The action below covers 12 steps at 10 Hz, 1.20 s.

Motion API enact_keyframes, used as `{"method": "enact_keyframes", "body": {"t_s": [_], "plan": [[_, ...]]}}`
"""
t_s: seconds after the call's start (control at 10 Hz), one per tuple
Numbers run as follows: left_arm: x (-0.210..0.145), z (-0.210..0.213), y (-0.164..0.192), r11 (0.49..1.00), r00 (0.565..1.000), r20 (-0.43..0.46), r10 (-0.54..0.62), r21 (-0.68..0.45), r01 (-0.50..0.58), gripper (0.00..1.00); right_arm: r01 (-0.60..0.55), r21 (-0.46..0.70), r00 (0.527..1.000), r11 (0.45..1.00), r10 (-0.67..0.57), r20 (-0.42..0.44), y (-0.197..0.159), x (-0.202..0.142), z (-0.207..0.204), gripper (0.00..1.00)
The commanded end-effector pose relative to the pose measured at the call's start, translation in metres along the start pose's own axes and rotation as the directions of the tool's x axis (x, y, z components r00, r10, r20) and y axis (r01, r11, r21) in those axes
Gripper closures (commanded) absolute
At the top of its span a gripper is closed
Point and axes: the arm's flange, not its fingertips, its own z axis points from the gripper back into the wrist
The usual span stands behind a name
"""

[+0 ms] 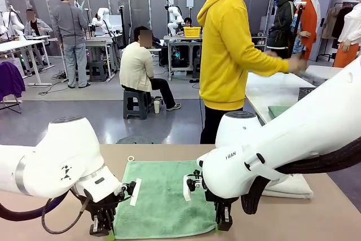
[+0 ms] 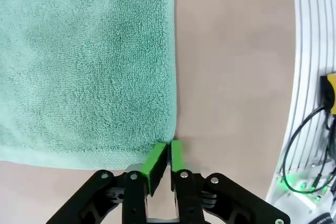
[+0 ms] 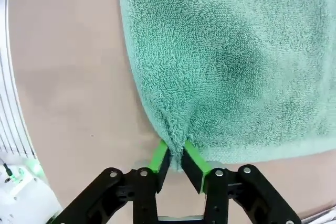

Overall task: Fold the towels and place them in the basket.
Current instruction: When a person lays out a Towel with hook on the table, fold it in half twice.

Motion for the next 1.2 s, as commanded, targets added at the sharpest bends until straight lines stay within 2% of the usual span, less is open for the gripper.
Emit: {"method": "enact_keyframes", "body": {"t_s": [0.0,0.5,0.7,0.8,0.9,1.1], "plan": [[-0.008,-0.004,-0.009,1.000,1.000,-0.017,0.020,0.015,-0.019,1.00,-0.004,0.006,1.000,1.000,0.004,-0.003,0.001,-0.005,0.001,1.00],[-0.005,0.038,-0.019,0.995,1.000,0.008,-0.003,0.096,0.003,1.00,-0.039,0.000,0.999,0.999,0.039,0.019,0.015,0.002,0.039,1.00],[-0.002,0.058,-0.024,0.996,0.999,0.024,-0.039,0.086,0.036,1.00,-0.040,-0.017,0.998,0.999,0.041,0.053,0.019,0.005,0.063,1.00],[-0.001,0.066,-0.023,0.994,0.999,0.028,-0.034,0.108,0.030,1.00,-0.017,-0.017,1.000,1.000,0.017,0.006,0.011,0.005,0.040,1.00],[0.008,0.054,-0.005,0.995,0.999,0.038,-0.032,0.098,0.028,1.00,-0.017,-0.017,1.000,1.000,0.017,0.006,0.011,0.005,0.040,1.00],[0.008,0.054,-0.005,0.995,0.999,0.038,-0.032,0.098,0.028,1.00,-0.017,-0.017,1.000,1.000,0.017,0.006,0.011,0.005,0.040,1.00]]}}
